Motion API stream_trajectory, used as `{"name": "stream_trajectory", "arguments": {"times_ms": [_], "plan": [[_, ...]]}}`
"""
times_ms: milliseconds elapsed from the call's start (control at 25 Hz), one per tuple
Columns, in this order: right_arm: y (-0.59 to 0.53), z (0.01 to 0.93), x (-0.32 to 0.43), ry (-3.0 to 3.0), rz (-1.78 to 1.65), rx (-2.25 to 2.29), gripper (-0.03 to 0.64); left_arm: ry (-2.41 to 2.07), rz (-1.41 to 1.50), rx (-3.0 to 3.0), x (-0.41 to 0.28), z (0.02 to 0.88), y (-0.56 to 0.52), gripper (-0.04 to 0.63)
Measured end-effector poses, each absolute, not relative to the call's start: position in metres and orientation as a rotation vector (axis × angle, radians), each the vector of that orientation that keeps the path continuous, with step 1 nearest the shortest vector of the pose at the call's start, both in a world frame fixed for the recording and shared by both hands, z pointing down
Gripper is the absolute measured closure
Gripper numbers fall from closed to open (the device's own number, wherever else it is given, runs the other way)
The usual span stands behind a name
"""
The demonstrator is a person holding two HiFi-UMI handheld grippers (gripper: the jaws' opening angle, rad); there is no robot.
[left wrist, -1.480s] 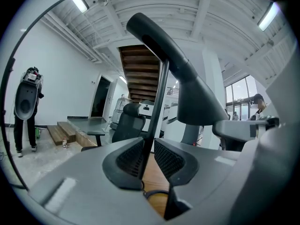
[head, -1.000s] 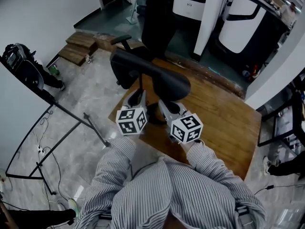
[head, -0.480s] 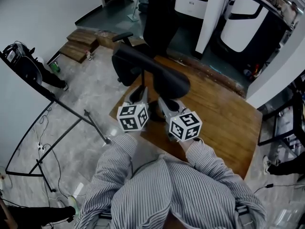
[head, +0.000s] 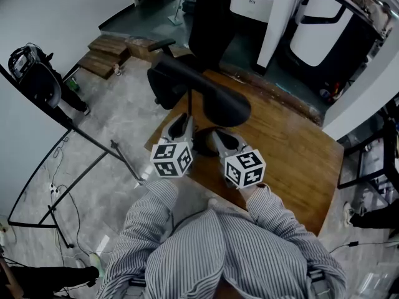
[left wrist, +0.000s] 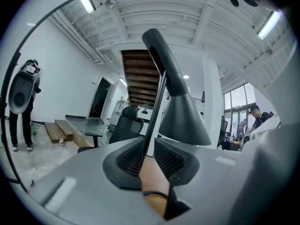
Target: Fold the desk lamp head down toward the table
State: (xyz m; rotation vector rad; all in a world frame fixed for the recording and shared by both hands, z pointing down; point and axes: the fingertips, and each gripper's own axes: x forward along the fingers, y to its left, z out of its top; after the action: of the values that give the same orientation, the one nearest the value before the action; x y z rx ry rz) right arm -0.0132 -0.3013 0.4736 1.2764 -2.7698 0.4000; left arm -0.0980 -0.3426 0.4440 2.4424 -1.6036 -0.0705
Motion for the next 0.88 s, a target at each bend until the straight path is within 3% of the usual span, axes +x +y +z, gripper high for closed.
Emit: {"name": "stream_trajectory", "arguments": {"times_ms": [400,880], "plan": [[-0.243,0.468,-0.018,-2.799,0.261,1.183,0.615,-1.505,0.001,2.451,-0.078,0.467,-0.271,0.565],[-0.212,0.497,-0.013,-2.766,0.431,1.221,0.617,-1.473,0.010,2.388,-0.078,0.485,-0.221,0.592]]}}
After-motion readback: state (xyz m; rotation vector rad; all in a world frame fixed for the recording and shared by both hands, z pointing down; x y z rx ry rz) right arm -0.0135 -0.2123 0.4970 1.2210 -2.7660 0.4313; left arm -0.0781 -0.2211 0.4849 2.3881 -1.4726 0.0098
